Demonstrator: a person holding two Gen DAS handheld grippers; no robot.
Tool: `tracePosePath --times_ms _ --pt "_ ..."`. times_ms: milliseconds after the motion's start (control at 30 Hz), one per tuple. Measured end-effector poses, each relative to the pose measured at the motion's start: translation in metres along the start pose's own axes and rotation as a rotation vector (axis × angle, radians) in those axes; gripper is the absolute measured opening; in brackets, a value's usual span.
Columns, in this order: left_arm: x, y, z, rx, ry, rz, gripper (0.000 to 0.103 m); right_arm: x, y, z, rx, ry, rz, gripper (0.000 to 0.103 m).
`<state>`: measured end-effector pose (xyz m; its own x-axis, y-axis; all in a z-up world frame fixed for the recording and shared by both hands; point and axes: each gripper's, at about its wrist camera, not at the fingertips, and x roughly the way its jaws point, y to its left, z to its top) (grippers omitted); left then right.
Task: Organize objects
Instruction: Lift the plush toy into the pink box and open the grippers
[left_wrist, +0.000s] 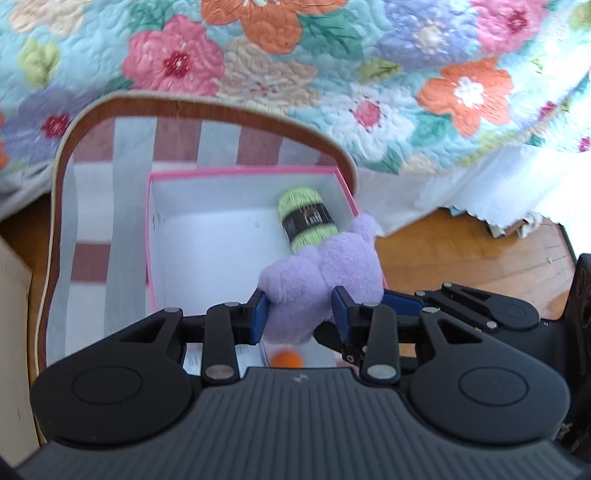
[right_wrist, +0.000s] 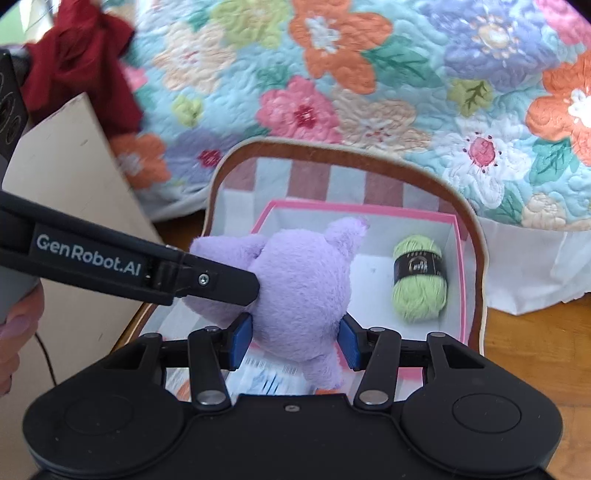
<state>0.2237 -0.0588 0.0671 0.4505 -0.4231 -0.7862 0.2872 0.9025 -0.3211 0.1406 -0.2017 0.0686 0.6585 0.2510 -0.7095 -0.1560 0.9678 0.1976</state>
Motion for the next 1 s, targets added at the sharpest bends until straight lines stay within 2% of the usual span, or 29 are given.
tracePosePath --times_ms 100,233,500,733,833,1000 --pt "0.036 0.008 0.020 -0.023 0.027 0.007 0.036 0.028 -0.014 0.016 0.020 0.007 0.003 0.056" --pt "0.089 0.029 0.025 -0.080 0.092 0.016 0.036 0.077 -0.036 0.027 0.046 0.092 0.024 0.056" --pt "0.170 0.067 0.007 -0.198 0.199 -0.007 0.036 0.151 -0.060 -0.003 0.128 0.207 0.011 0.054" --pt "0.204 0.071 -0.003 -0.218 0.221 -0.018 0.036 0.175 -0.066 -0.019 0.150 0.259 -0.075 0.054" --pt "0.219 0.078 -0.009 -0.281 0.239 -0.024 0.036 0.183 -0.072 -0.022 0.173 0.282 -0.104 0.054" --pt "0.222 0.079 -0.006 -0.314 0.226 0.015 0.040 0.186 -0.072 -0.017 0.144 0.284 -0.136 0.057"
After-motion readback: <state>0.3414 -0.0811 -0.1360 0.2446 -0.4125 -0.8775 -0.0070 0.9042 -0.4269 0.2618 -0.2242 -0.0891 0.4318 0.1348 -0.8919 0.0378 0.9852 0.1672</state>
